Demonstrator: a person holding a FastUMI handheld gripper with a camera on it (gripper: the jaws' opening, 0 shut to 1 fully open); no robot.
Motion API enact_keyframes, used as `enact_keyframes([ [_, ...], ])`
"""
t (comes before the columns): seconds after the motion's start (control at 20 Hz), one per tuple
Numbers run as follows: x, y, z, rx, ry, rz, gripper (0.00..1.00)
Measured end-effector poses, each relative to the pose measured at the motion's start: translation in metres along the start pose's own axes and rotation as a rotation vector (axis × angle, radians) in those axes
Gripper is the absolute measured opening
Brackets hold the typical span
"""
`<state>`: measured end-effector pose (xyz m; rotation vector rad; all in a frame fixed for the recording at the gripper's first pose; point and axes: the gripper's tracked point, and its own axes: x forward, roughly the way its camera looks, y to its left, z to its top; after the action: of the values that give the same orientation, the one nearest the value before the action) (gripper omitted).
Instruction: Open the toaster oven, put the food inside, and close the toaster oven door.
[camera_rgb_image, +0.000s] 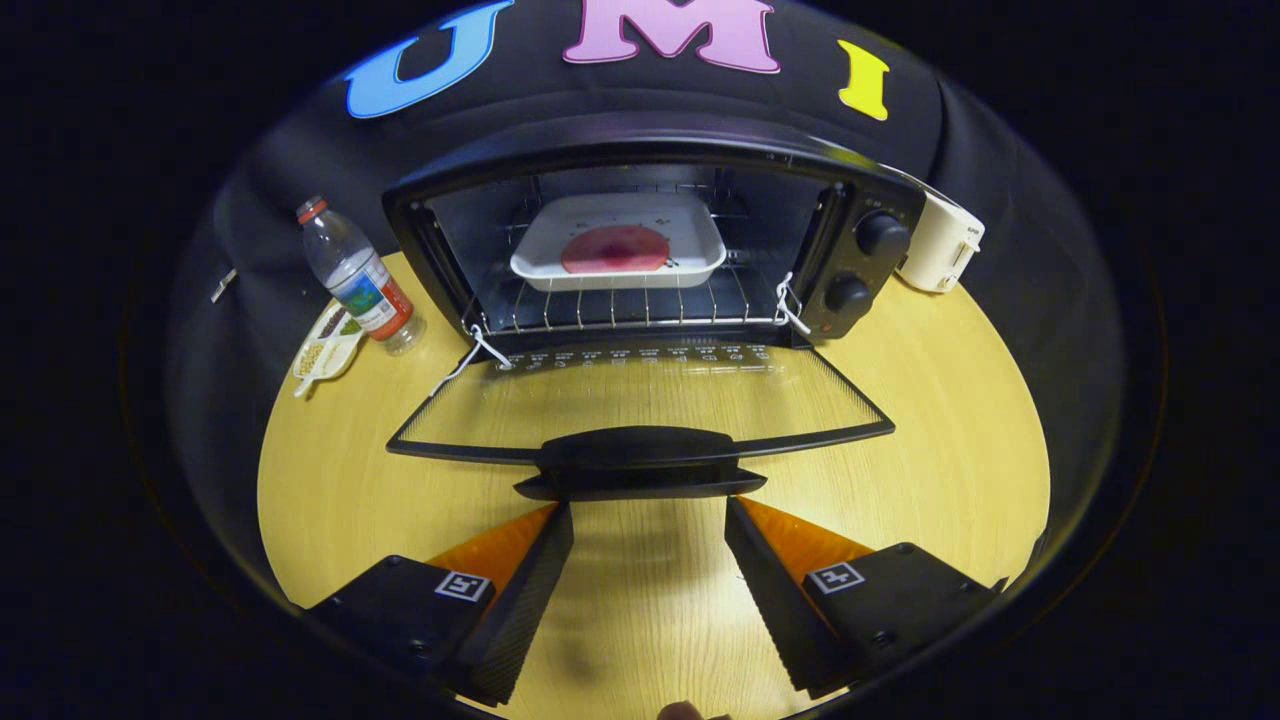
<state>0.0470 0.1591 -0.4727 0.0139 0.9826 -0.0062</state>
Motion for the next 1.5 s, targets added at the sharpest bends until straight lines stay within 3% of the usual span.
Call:
enact_keyframes([
  [0.9,-0.059,0.01,0.125,0.038,-0.266,0.057,0.99],
  [1.2,-0.1,0.0,0.146,0.022,-0.35,0.076,0.99],
  [1.5,-0.169,-0.02,0.181,-0.001,-0.516,0.079,0.99],
])
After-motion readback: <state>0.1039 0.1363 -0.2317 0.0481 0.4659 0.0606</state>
